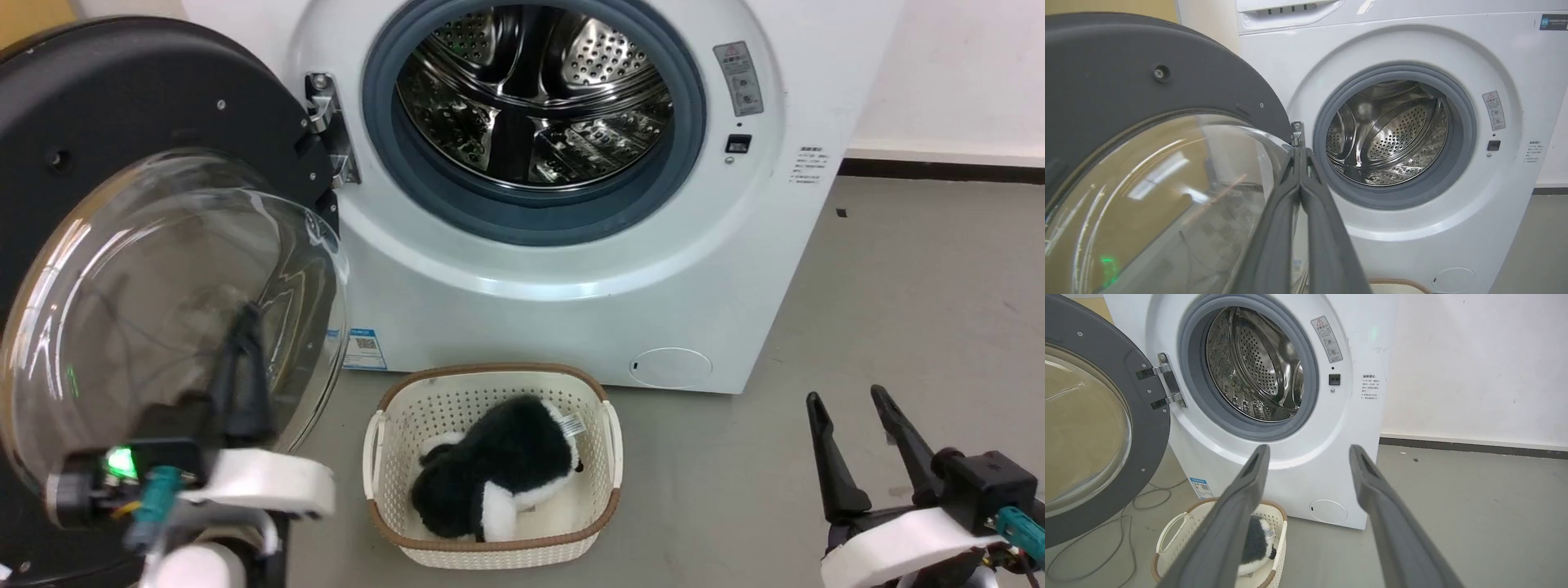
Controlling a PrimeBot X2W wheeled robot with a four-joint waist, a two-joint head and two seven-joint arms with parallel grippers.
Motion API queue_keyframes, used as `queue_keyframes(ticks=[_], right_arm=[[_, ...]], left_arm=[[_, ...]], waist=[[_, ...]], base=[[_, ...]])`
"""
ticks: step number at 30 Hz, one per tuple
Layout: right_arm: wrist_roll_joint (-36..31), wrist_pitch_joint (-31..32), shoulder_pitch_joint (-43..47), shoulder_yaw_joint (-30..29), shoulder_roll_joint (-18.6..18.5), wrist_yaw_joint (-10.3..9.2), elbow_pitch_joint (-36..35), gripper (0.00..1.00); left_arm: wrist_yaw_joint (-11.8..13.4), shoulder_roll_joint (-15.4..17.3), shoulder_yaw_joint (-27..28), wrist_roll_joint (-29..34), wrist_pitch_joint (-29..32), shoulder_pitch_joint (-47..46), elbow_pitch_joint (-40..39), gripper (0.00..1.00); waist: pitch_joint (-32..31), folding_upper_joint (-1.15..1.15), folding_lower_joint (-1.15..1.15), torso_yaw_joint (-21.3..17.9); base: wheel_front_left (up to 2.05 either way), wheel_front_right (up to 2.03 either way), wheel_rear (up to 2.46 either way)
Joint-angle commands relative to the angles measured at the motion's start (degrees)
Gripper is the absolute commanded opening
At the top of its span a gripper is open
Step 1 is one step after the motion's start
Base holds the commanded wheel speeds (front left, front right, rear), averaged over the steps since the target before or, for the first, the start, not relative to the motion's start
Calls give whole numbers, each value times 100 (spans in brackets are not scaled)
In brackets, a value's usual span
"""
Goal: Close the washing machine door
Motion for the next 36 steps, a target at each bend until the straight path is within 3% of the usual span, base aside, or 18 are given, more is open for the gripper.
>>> queue_keyframes(ticks=[1, 12, 20, 36], right_arm=[[84, -66, -3, -27, 2, 1, -33, 100], [252, -197, -5, -141, 3, 1, -9, 100], [361, -292, -9, -229, 3, 2, 6, 100], [586, -471, -26, -379, 4, 2, 36, 100]], left_arm=[[-14, 53, 94, -95, -62, -167, -122, 0], [-377, 267, 984, -639, -193, -917, -469, 0], [-549, 519, 1439, -1087, -261, -1404, -218, 0], [-543, 1023, 2334, -2493, 428, -2147, 787, 0]], waist=[[9, 0, 0, 34], [90, 0, 0, 350], [133, 0, 0, 624], [258, 0, 0, 1100]], base=[[0, 0, 0], [0, 0, 0], [0, 0, 0], [0, 0, 0]])
